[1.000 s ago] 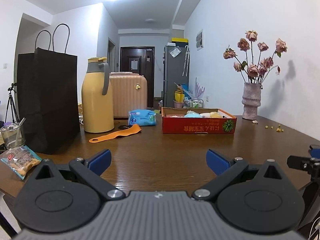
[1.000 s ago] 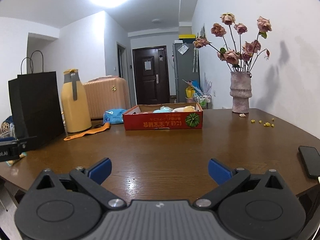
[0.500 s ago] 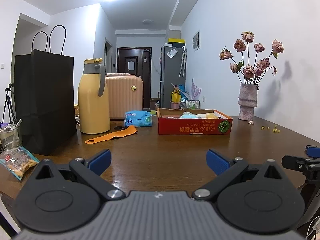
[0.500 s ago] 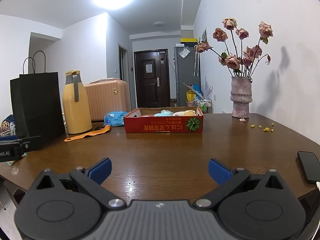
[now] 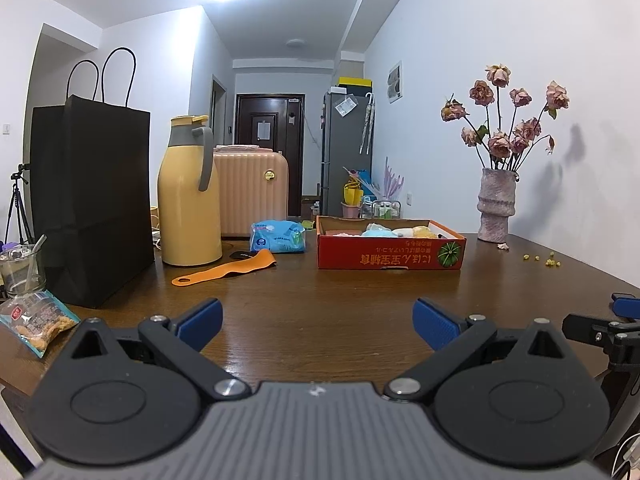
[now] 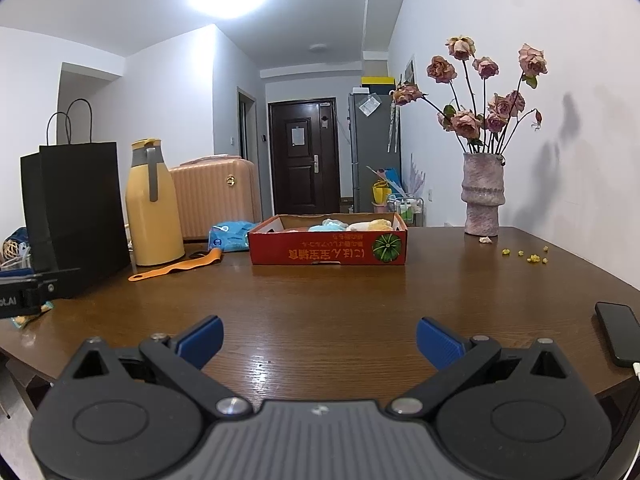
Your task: Organize soft objects
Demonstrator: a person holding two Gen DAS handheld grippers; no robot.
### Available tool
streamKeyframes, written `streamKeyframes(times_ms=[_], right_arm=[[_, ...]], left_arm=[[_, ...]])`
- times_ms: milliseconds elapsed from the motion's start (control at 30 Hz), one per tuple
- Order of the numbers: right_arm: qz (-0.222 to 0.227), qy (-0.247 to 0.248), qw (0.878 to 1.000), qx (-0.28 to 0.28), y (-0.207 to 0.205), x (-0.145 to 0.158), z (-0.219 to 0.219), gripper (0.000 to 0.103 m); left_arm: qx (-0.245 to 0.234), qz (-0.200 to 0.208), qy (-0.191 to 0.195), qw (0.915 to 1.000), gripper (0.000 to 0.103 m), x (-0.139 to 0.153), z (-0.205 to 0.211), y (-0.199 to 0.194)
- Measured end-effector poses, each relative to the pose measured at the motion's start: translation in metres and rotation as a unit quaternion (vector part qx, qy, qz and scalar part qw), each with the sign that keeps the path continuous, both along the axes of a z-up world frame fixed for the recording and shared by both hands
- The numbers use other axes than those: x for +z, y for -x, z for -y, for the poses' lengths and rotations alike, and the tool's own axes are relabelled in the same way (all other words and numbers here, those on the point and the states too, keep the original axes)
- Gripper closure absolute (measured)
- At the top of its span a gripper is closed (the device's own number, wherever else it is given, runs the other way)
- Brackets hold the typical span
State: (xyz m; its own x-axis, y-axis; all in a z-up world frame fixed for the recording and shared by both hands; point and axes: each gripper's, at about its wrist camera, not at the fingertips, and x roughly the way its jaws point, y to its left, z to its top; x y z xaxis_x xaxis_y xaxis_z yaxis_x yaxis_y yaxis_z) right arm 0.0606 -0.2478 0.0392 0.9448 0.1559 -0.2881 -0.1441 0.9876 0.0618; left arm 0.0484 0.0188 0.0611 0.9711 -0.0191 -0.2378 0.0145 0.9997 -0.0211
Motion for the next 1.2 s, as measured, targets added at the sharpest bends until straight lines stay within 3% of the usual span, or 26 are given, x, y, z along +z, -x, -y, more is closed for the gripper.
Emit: streamKeyframes(times_ms=[1200], right_arm=[[0.02, 0.003, 1.0, -0.006, 0.0062, 0.0024, 0.0012, 0.0]], left_arm=[[-0.003, 0.011, 0.006, 0.9999, 0.0, 0.0024, 0.0033, 0.0058]])
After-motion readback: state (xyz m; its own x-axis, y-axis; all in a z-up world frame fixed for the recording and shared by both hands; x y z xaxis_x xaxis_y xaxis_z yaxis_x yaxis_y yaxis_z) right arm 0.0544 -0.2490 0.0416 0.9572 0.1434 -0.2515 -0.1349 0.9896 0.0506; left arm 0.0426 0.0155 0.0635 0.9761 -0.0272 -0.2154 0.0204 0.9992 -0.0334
